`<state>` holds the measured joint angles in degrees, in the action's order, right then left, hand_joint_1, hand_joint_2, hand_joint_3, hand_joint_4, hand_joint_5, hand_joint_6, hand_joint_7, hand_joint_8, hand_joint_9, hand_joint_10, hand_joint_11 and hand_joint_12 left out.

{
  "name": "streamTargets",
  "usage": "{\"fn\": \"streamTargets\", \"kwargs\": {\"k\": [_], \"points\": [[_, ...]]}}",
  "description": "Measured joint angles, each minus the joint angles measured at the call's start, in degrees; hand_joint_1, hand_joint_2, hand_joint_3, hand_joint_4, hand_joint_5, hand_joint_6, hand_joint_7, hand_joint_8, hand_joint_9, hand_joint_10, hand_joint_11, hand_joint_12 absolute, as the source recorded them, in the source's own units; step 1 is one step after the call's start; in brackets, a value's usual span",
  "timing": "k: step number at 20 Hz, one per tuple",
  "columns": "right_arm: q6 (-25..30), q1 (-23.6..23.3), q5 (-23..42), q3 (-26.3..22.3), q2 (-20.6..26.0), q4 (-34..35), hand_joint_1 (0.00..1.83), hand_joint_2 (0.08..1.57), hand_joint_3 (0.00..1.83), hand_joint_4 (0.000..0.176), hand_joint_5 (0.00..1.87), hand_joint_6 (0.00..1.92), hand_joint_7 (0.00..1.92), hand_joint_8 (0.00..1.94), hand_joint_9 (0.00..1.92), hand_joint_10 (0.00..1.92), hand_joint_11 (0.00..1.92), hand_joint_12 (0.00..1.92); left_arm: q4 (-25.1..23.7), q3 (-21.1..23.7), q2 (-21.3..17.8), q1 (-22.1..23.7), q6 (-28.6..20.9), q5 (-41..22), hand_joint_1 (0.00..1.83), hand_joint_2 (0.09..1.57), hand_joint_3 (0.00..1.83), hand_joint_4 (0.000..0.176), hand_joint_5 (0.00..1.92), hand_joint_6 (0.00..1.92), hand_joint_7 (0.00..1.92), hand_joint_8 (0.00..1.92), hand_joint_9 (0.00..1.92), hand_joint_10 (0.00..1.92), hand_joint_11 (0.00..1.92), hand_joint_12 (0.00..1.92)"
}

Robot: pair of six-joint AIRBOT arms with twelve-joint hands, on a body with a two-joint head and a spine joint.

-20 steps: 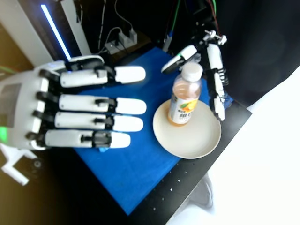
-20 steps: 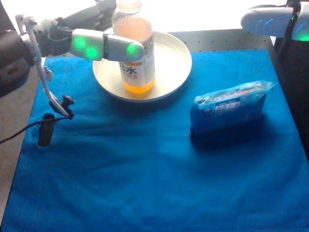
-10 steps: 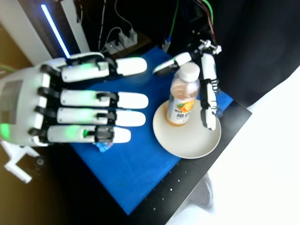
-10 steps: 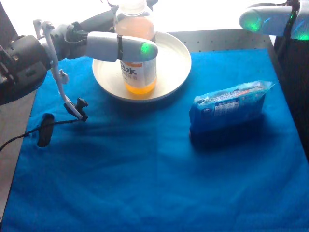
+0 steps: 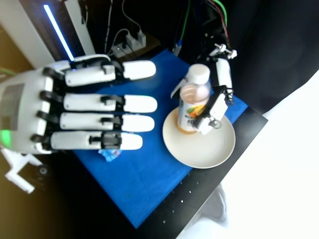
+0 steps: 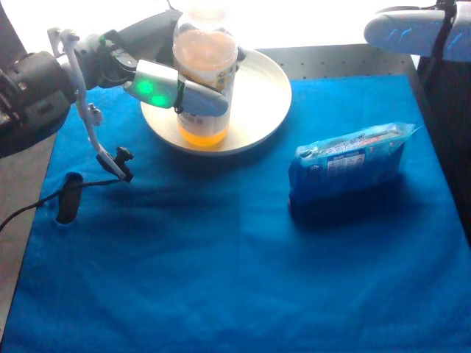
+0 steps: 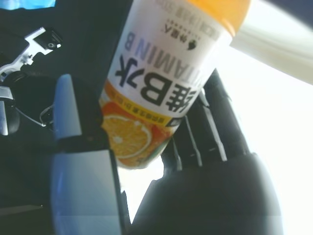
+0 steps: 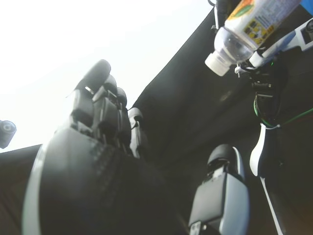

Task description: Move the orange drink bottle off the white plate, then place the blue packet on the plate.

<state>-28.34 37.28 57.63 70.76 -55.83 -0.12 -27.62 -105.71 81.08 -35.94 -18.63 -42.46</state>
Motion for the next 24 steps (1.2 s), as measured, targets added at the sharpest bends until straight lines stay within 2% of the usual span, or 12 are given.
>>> {"fn": "streamTargets", "kwargs": {"k": [1,5,8,10,11,16,17,18,19,22,23,24], "points": [[0.0,0.0,0.1,0.0,0.0,0.0,0.44,0.88,0.0,0.144,0.11,0.0,0.17,0.0,0.25,0.0,0.0,1.14,0.5,-0.3,0.1,0.0,0.0,0.2,1.26,1.07,0.0,0.0,1.28,0.37,0.95,1.12,0.89,0.43,0.39,1.09],[0.0,0.0,0.4,0.0,0.0,0.0,0.43,0.89,0.0,0.141,0.11,0.0,0.15,0.0,0.25,0.0,0.0,1.18,1.3,-0.7,0.2,0.0,-0.1,0.2,1.27,1.05,0.0,0.0,1.37,0.15,0.97,1.11,0.89,0.41,0.34,1.23],[0.0,0.0,0.4,0.0,0.0,0.0,0.44,0.89,0.0,0.141,0.11,0.0,0.17,0.0,0.28,0.01,0.0,1.2,1.6,-0.8,0.2,0.0,-0.8,-0.1,1.28,1.07,0.0,0.0,1.34,0.05,1.01,1.18,0.95,0.83,0.73,1.2],[0.0,0.0,0.4,0.0,0.0,0.0,0.44,0.87,0.0,0.139,0.11,0.0,0.17,0.0,0.25,0.0,0.0,1.13,1.9,-0.4,-0.1,0.0,-1.1,-0.7,1.39,1.04,0.0,0.0,1.09,0.63,1.11,0.8,1.1,0.89,0.97,0.7],[0.0,0.0,0.4,0.0,0.0,0.0,0.42,0.88,0.0,0.128,0.11,0.0,0.17,0.0,0.25,0.01,0.0,1.12,2.0,0.1,-0.6,0.0,-1.1,-1.3,1.49,1.03,0.0,0.0,1.05,0.75,1.14,0.65,1.19,0.68,0.92,1.16],[0.0,0.0,0.4,0.0,0.0,0.0,0.42,0.87,0.0,0.163,0.13,0.0,0.17,0.01,0.21,0.0,0.0,1.0,2.3,3.9,-4.3,0.1,-1.6,-4.8,1.38,1.08,0.0,0.0,1.25,0.42,0.96,1.13,0.92,1.06,0.74,0.78],[0.0,0.0,0.4,0.0,-0.1,-0.1,0.4,0.87,0.0,0.172,0.13,0.0,0.19,0.01,0.23,0.0,0.0,1.03,2.2,5.5,-5.7,0.1,-1.6,-5.5,1.3,1.07,0.0,0.0,1.31,0.34,0.92,1.14,0.91,0.6,0.72,0.73],[0.0,0.0,0.4,0.0,-0.1,-0.1,0.4,0.87,0.0,0.174,0.13,0.0,0.2,0.0,0.24,0.01,0.0,1.08,2.0,6.9,-6.9,0.2,-1.5,-5.9,1.26,1.08,0.02,0.0,1.19,0.7,0.87,1.04,0.95,0.31,0.77,0.68],[0.0,0.0,0.4,0.0,-0.1,0.0,0.4,0.87,0.0,0.174,0.13,0.0,0.2,0.01,0.25,0.01,0.0,1.08,1.4,8.5,-8.2,0.2,-1.6,-7.0,1.34,1.11,0.01,0.0,1.08,0.87,0.82,1.07,0.9,0.98,0.83,0.66],[0.0,0.0,0.4,0.0,-0.1,0.0,0.39,0.87,0.0,0.174,0.13,0.0,0.21,0.0,0.26,0.01,0.0,1.07,0.2,12.6,-11.3,-0.1,-1.5,-9.7,1.37,1.12,0.0,0.0,1.02,0.72,0.8,1.27,0.97,1.14,0.94,0.74],[0.0,0.0,0.4,0.0,-0.1,0.0,0.42,0.86,0.0,0.176,0.14,0.0,0.22,0.0,0.26,0.0,0.0,0.99,0.1,14.1,-12.1,-0.6,-1.2,-10.8,1.47,1.09,0.0,0.0,1.0,0.79,0.89,1.02,1.04,0.94,0.89,1.31],[0.0,0.0,0.4,0.0,-0.1,0.0,0.42,0.86,0.0,0.176,0.14,0.0,0.22,0.0,0.26,0.0,0.0,0.99,0.1,14.5,-12.4,-0.8,-1.0,-11.2,1.47,1.09,0.0,0.0,1.0,0.79,0.89,1.02,1.04,0.94,0.89,1.31]]}}
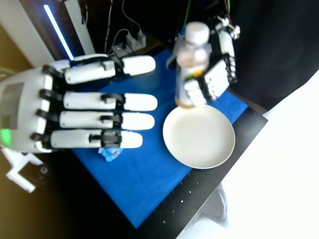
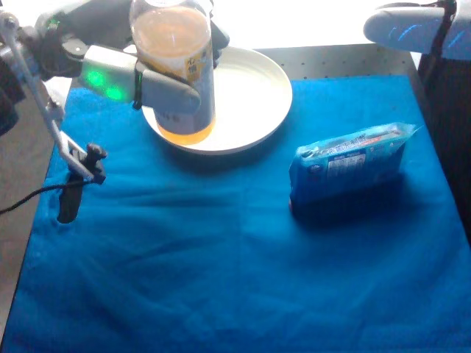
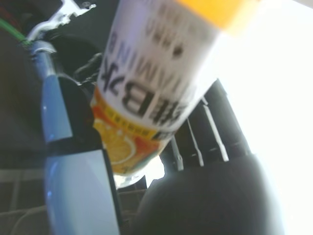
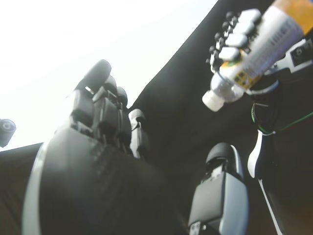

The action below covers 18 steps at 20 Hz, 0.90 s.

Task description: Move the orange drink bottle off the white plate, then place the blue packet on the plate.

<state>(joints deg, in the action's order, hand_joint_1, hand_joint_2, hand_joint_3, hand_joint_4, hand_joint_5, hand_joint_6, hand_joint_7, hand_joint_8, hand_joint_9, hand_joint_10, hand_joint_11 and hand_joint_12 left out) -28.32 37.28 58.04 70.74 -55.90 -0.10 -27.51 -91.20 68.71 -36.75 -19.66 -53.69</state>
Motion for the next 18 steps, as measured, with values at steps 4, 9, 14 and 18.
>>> {"fn": "streamTargets", "kwargs": {"k": [4,9,14,18], "points": [[0.0,0.0,0.0,0.0,-0.3,0.3,0.41,0.88,0.0,0.174,0.15,0.0,0.24,0.0,0.3,0.0,0.0,0.98,-0.9,2.8,-1.3,-1.4,0.4,-2.0,1.49,1.1,0.0,0.0,0.96,0.97,0.87,0.94,1.01,0.98,0.82,1.47],[0.0,0.0,0.0,0.2,-0.6,0.3,0.42,0.88,0.0,0.176,0.14,0.0,0.22,0.0,0.24,0.0,0.0,0.89,-1.1,5.6,-2.5,-5.3,0.4,-3.9,1.38,1.1,0.0,0.0,0.98,0.82,0.96,0.98,0.96,1.21,0.78,1.1],[0.0,0.0,0.0,0.3,-0.7,0.4,0.43,0.88,0.0,0.175,0.13,0.0,0.22,0.0,0.24,0.0,0.0,0.93,-1.1,6.1,-2.5,-6.6,0.6,-4.0,1.38,1.13,0.0,0.0,0.89,0.94,0.91,1.08,0.94,1.24,0.76,1.14],[0.0,0.0,0.0,0.3,-0.9,0.4,0.42,0.88,0.0,0.176,0.13,0.0,0.2,0.0,0.24,0.0,0.0,0.92,-1.2,6.0,-2.4,-7.6,0.6,-3.5,1.38,1.11,0.0,0.0,0.9,0.94,0.96,0.98,1.01,1.13,0.86,0.93]]}}
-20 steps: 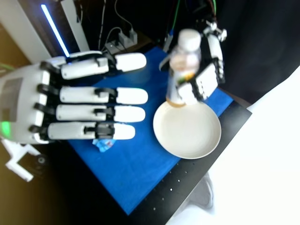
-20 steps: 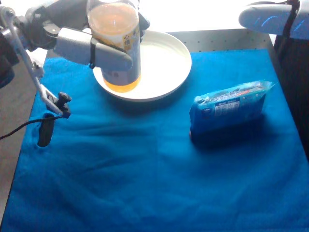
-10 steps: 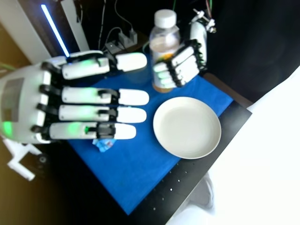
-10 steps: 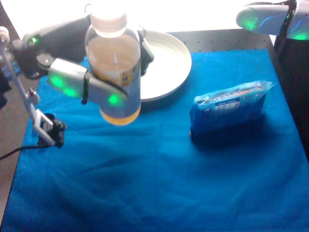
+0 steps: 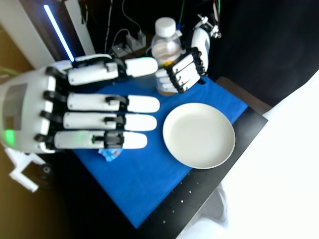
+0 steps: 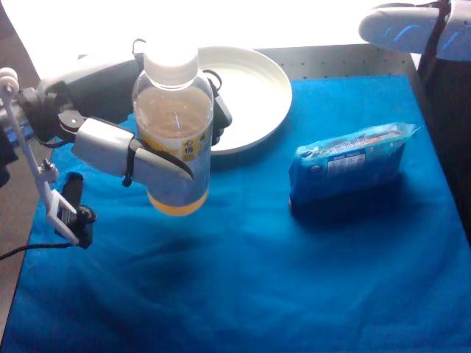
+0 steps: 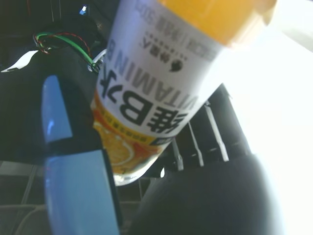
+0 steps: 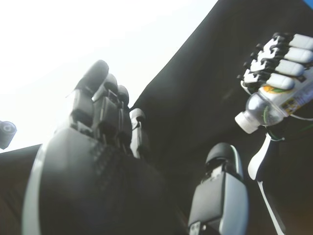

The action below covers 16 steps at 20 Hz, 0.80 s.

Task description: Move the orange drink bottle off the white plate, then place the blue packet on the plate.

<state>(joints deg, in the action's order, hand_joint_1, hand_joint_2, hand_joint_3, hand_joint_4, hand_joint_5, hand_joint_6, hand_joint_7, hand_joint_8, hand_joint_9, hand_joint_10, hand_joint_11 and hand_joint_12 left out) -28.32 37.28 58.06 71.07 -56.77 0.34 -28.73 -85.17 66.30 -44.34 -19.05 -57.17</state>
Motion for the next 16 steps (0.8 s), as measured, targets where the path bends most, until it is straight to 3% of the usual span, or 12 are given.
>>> {"fn": "streamTargets", "kwargs": {"k": [1,2,3,4,8,9,10,11,12,13,14,16], "points": [[0.0,0.0,0.0,0.0,0.0,-0.1,0.44,0.88,0.0,0.176,0.14,0.0,0.2,0.0,0.24,0.0,0.0,0.9,0.0,0.0,0.1,-0.3,0.0,0.2,1.38,1.1,0.0,0.0,0.89,0.98,0.97,0.96,1.01,1.1,0.87,0.87],[0.0,0.0,0.0,0.0,0.0,0.0,0.44,0.88,0.0,0.176,0.15,0.0,0.2,0.0,0.25,0.0,0.0,0.92,0.0,0.0,0.4,-0.3,0.0,0.6,1.4,1.09,0.0,0.0,0.94,0.91,0.98,0.93,1.02,1.07,0.82,1.09],[0.0,0.0,0.0,0.0,0.0,0.0,0.44,0.88,0.0,0.176,0.15,0.0,0.2,0.0,0.25,0.0,0.0,0.92,0.0,0.0,0.6,-0.3,0.0,0.6,1.4,1.09,0.0,0.0,0.94,0.91,0.98,0.93,1.02,1.07,0.82,1.09],[0.0,0.0,0.0,0.0,0.0,-0.1,0.44,0.87,0.0,0.176,0.15,0.0,0.2,0.0,0.26,0.01,0.0,0.92,0.0,0.0,0.7,-0.3,0.0,0.6,1.48,1.08,0.0,0.0,0.95,0.85,0.99,0.88,1.06,0.95,0.82,1.39],[0.0,0.0,0.0,0.0,-0.1,0.0,0.44,0.88,0.0,0.176,0.14,0.0,0.21,0.0,0.24,0.0,0.0,0.91,0.0,-0.7,1.7,-0.4,0.0,0.7,1.49,1.1,0.0,0.0,0.92,0.94,0.95,0.88,1.0,1.01,0.78,1.53],[0.0,0.0,0.0,0.0,-0.2,0.0,0.44,0.87,0.0,0.176,0.14,0.0,0.21,0.0,0.25,0.01,0.0,0.91,0.0,-0.7,1.8,-0.4,0.0,0.8,1.38,1.13,0.0,0.0,0.89,1.06,0.89,1.04,0.95,1.14,0.67,1.1],[0.0,0.0,0.0,0.0,-0.3,0.0,0.45,0.87,0.0,0.176,0.14,0.0,0.21,0.0,0.26,0.0,0.0,0.92,-0.2,-0.7,1.8,-0.4,0.0,0.8,1.36,1.15,0.0,0.0,0.88,1.13,0.81,1.16,0.9,1.21,0.63,0.89],[0.0,0.0,0.0,0.0,-0.3,-0.1,0.46,0.87,0.0,0.176,0.14,0.0,0.22,0.0,0.26,0.0,0.0,0.93,-0.1,-0.7,1.8,-0.4,-0.1,0.7,1.55,1.09,0.0,0.0,0.78,0.49,0.71,0.51,0.87,1.2,0.61,0.72],[0.0,0.0,0.0,0.0,-0.3,-0.1,0.46,0.87,0.0,0.176,0.15,0.0,0.22,0.0,0.26,0.0,0.0,0.95,0.0,-0.7,1.8,-0.5,-0.1,0.7,1.41,1.03,0.0,0.0,0.75,0.18,0.71,0.19,0.77,0.5,0.62,0.58],[0.0,0.0,0.0,0.0,-0.3,0.0,0.45,0.88,0.0,0.171,0.14,0.0,0.23,0.0,0.27,0.0,0.0,0.98,0.0,-0.7,1.8,-0.5,-0.2,0.8,1.36,1.0,0.0,0.0,0.72,0.06,0.7,0.06,0.79,0.18,0.63,0.44],[0.0,0.0,0.0,0.0,-0.3,0.0,0.45,0.87,0.0,0.175,0.14,0.0,0.21,0.0,0.26,0.0,0.0,0.98,0.0,-0.9,2.1,-0.5,-0.2,0.7,1.37,0.97,0.0,0.0,0.7,0.01,0.7,0.02,0.81,0.05,0.63,0.34],[0.0,0.0,0.0,0.0,-0.3,-0.1,0.46,0.87,0.0,0.176,0.14,0.0,0.21,0.0,0.25,0.0,0.0,0.94,0.1,-0.9,2.5,-0.5,-0.2,0.8,1.32,0.93,0.0,0.0,0.62,0.0,0.63,0.0,0.73,0.0,0.62,0.22]]}}
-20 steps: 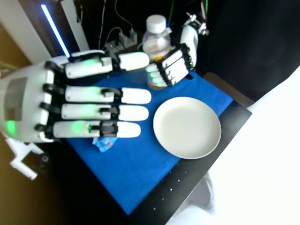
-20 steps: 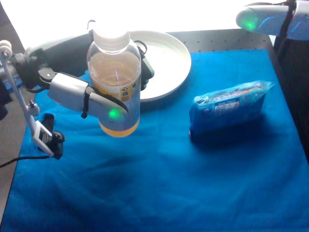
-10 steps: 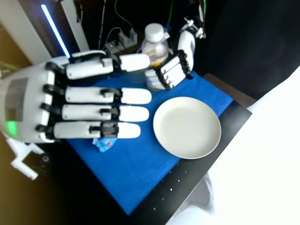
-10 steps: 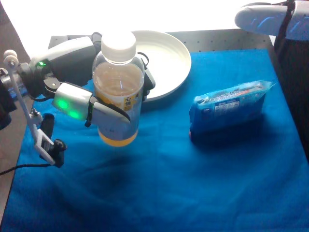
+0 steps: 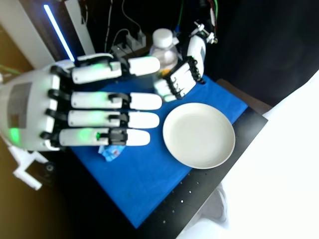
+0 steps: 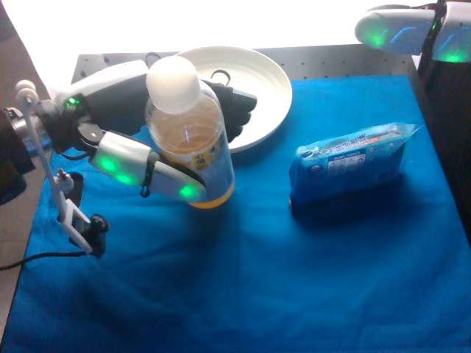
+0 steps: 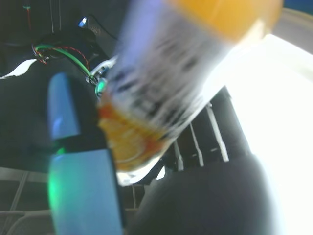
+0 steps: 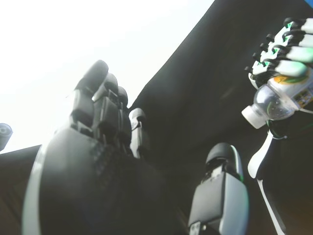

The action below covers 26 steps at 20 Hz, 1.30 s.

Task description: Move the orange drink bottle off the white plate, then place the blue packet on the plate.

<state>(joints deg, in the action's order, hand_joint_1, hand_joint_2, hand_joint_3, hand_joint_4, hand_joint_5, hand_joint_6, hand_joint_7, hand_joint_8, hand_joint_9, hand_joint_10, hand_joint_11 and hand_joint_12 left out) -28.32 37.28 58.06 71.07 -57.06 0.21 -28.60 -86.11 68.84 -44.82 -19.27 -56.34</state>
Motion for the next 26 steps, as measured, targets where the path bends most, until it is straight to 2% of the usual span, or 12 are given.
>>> {"fn": "streamTargets", "kwargs": {"k": [2,3,5,6,9,12,14,16,19,22,23,26], "points": [[0.0,0.0,0.0,0.0,0.0,0.2,0.48,0.87,0.0,0.165,0.14,0.0,0.2,0.0,0.25,0.0,0.0,0.94,-0.4,0.0,0.0,0.0,0.0,-0.3,1.23,0.91,0.0,0.0,0.47,0.0,0.4,0.0,0.47,0.0,0.49,0.15],[0.0,0.0,0.0,0.0,0.0,0.2,0.47,0.87,0.0,0.169,0.14,0.0,0.2,0.01,0.25,0.0,0.0,0.93,-0.3,0.0,0.0,0.0,0.0,-0.3,1.21,0.91,0.0,0.006,0.42,0.0,0.34,0.0,0.4,0.0,0.45,0.13],[0.0,0.0,0.0,0.0,-0.2,0.2,0.48,0.85,0.0,0.165,0.14,0.0,0.22,0.0,0.24,0.0,0.0,0.93,0.0,0.1,0.0,-0.4,-0.3,-0.6,1.17,0.9,0.0,0.054,0.33,0.0,0.25,0.0,0.32,0.0,0.38,0.1],[0.0,0.0,0.0,0.0,-0.3,0.2,0.49,0.85,0.0,0.168,0.15,0.0,0.22,0.0,0.23,0.0,0.0,0.9,-0.1,0.2,0.0,-0.5,-0.7,-0.6,1.15,0.9,0.0,0.065,0.32,0.0,0.25,0.0,0.32,0.0,0.37,0.1],[0.0,0.0,0.0,0.0,-0.4,0.1,0.48,0.86,0.0,0.174,0.15,0.0,0.21,0.0,0.23,0.0,0.0,0.87,0.0,0.5,-0.1,-0.6,-1.4,-1.9,1.13,0.87,0.0,0.056,0.27,0.0,0.26,0.0,0.33,0.0,0.36,0.09],[0.0,0.0,0.0,0.0,-0.3,0.2,0.46,0.85,0.0,0.176,0.14,0.0,0.19,0.0,0.26,0.01,0.0,1.03,-0.7,1.1,-0.7,-0.6,-1.6,-2.1,1.11,0.85,0.0,0.075,0.18,0.0,0.19,0.0,0.25,0.0,0.33,0.07],[0.0,0.0,0.0,0.0,-0.4,0.1,0.48,0.85,0.0,0.173,0.13,0.0,0.18,0.0,0.23,0.01,0.0,0.91,-0.9,1.5,-1.0,-0.6,-1.8,-1.9,1.07,0.83,0.0,0.115,0.06,0.0,0.13,0.0,0.19,0.0,0.3,0.05],[0.0,0.0,0.0,0.0,-0.4,0.2,0.47,0.85,0.0,0.176,0.12,0.0,0.19,0.01,0.22,0.0,0.0,0.94,-1.4,1.7,-1.4,-0.8,-1.8,-2.1,1.01,0.82,0.0,0.128,0.0,0.0,0.05,0.0,0.09,0.0,0.21,0.02],[0.1,0.0,0.0,0.0,-0.4,0.1,0.51,0.81,0.0,0.176,0.08,0.0,0.19,0.0,0.18,0.0,0.0,0.95,-1.5,1.7,-2.0,-0.9,-1.8,-1.8,1.0,0.78,0.0,0.172,0.0,0.0,0.0,0.0,0.0,0.0,0.09,0.0],[0.2,0.0,0.0,0.0,-0.4,-0.5,0.48,0.77,0.0,0.176,0.0,0.0,0.13,0.0,0.1,0.0,0.0,0.82,-1.4,1.7,-3.0,-0.9,-1.7,-1.8,0.89,0.81,0.0,0.176,0.0,0.0,0.0,0.0,0.0,0.0,0.0,0.0],[0.3,0.0,0.0,0.0,-0.4,-0.8,0.5,0.76,0.0,0.176,0.0,0.0,0.09,0.01,0.12,0.0,0.0,1.07,-1.4,1.7,-3.6,-0.8,-1.4,-1.8,0.85,0.8,0.0,0.176,0.0,0.0,0.0,0.0,0.0,0.0,0.0,0.0],[0.9,0.0,0.0,-0.2,-0.4,-1.6,0.44,0.72,0.01,0.172,0.0,0.0,0.01,0.0,0.08,0.0,0.0,1.1,-0.5,1.6,-4.4,-0.8,-0.6,-1.7,0.72,0.72,0.0,0.176,0.0,0.0,0.0,0.0,0.0,0.0,0.0,0.0]]}}
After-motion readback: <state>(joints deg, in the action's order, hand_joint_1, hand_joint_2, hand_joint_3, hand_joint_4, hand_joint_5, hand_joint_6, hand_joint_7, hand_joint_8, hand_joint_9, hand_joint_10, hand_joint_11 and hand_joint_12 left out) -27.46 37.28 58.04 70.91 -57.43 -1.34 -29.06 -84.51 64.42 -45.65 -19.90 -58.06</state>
